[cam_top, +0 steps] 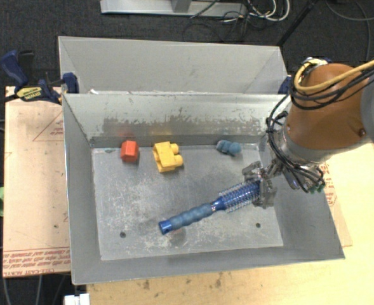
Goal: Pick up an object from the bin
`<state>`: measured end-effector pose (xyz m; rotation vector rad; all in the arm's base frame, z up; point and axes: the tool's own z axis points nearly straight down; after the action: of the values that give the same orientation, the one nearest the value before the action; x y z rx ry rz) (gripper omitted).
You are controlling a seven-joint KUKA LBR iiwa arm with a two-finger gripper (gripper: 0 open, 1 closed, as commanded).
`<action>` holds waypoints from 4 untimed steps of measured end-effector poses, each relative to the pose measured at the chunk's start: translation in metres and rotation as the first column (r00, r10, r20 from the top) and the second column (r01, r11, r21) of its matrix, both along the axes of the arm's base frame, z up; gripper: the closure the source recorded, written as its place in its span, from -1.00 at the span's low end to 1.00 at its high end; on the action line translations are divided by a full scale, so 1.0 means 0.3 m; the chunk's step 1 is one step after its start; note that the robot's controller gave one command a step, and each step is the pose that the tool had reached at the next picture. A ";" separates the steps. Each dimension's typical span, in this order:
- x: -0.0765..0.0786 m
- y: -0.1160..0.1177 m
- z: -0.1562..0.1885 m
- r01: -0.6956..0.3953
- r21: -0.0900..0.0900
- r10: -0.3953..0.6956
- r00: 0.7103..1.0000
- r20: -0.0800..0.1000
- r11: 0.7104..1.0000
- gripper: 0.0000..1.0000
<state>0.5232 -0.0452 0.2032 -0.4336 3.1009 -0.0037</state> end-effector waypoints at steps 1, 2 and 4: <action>-0.006 0.003 -0.015 -0.002 0.002 0.002 1.000 -0.008 1.000 -1.00; 0.001 0.228 -0.335 -0.114 0.005 0.114 0.993 -0.016 0.994 -1.00; 0.099 0.223 -0.447 -0.032 0.002 0.032 0.999 -0.010 1.000 1.00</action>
Offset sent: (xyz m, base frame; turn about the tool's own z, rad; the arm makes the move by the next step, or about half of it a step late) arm 0.0000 0.0000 0.0000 0.0000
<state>0.5529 0.0218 0.0692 -0.4839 3.1032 0.0015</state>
